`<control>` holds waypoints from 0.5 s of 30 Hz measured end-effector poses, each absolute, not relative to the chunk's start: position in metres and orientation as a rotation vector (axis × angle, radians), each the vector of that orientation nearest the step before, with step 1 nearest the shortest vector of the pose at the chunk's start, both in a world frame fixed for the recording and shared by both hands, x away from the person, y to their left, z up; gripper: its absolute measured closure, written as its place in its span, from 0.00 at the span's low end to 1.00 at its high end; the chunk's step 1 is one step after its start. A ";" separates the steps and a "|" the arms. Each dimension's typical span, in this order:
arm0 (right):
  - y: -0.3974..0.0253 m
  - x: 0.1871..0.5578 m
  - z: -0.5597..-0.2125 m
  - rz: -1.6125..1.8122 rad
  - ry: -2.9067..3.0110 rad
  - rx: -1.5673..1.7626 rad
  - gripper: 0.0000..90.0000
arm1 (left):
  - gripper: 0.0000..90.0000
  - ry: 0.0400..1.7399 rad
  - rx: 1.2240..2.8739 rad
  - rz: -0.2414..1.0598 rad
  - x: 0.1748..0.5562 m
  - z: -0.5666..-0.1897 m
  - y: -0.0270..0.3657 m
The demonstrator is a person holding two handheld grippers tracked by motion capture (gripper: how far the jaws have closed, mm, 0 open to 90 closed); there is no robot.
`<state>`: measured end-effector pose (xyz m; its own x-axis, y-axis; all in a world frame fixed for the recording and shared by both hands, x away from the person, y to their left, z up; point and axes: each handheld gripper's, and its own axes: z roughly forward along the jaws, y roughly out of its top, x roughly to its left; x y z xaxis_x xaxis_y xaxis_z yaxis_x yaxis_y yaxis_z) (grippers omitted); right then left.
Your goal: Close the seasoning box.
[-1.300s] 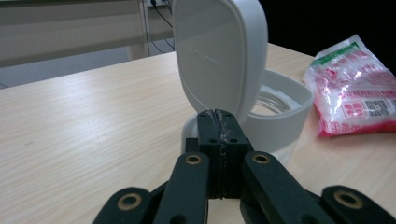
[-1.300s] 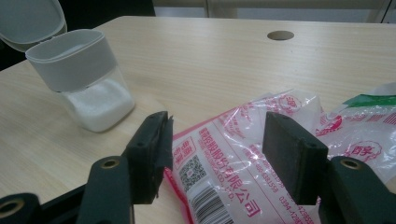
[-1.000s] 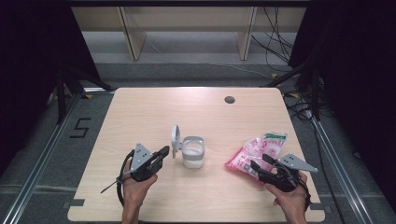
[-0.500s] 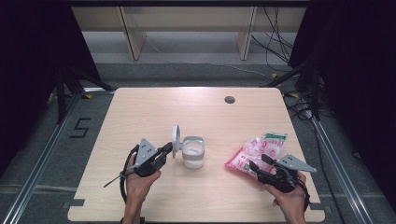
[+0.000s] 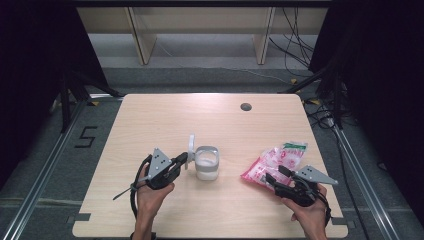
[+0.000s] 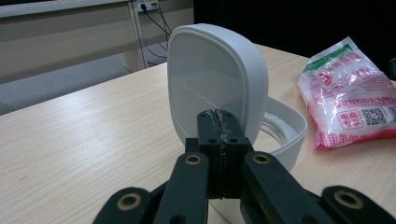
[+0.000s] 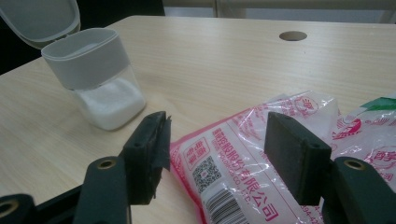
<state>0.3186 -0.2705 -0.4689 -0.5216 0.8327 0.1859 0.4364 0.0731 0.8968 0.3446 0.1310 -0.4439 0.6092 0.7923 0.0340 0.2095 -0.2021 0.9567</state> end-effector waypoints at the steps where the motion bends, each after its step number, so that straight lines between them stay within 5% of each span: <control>1: -0.271 0.319 -0.469 1.432 1.984 1.259 0.45 | 0.99 0.831 1.724 0.655 0.345 -0.444 0.130; 15: -0.271 0.320 -0.469 1.412 2.001 1.227 0.45 | 0.99 0.817 1.738 0.666 0.345 -0.440 0.128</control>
